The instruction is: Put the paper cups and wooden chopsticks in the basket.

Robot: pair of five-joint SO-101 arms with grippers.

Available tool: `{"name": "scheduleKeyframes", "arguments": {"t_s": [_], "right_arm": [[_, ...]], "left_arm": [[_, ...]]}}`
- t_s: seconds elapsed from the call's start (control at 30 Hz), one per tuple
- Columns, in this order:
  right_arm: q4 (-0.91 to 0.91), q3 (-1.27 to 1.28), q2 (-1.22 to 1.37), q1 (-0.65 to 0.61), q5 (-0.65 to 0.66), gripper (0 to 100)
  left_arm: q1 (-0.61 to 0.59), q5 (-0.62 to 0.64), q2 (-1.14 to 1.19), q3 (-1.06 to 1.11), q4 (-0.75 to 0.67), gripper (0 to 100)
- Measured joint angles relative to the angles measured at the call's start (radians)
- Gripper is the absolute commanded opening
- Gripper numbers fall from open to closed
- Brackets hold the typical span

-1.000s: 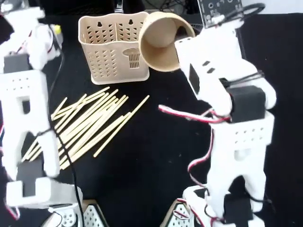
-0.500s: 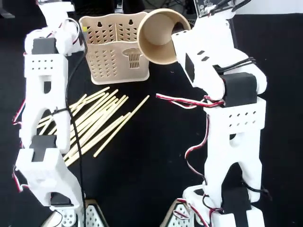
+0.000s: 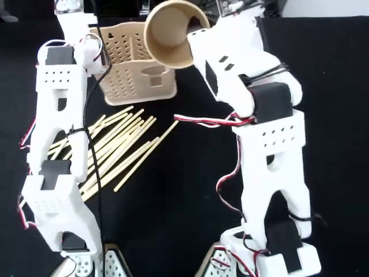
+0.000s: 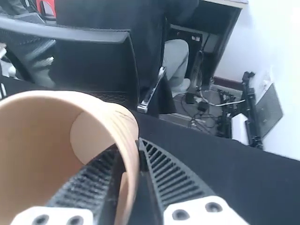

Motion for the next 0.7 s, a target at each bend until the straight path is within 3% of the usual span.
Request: {"name": "scheduleKeyframes", "arguments": {"t_s": [0.33,0.7], "right_arm": [[0.000,0.072,0.003,-0.081,-0.021,1.2],[-0.169,0.242,0.005,-0.083,-0.020,1.2]], "left_arm": [[-0.002,0.000,0.000,0.000,0.064,5],[-0.002,0.000,-0.002,-0.003,0.155,3]]}}
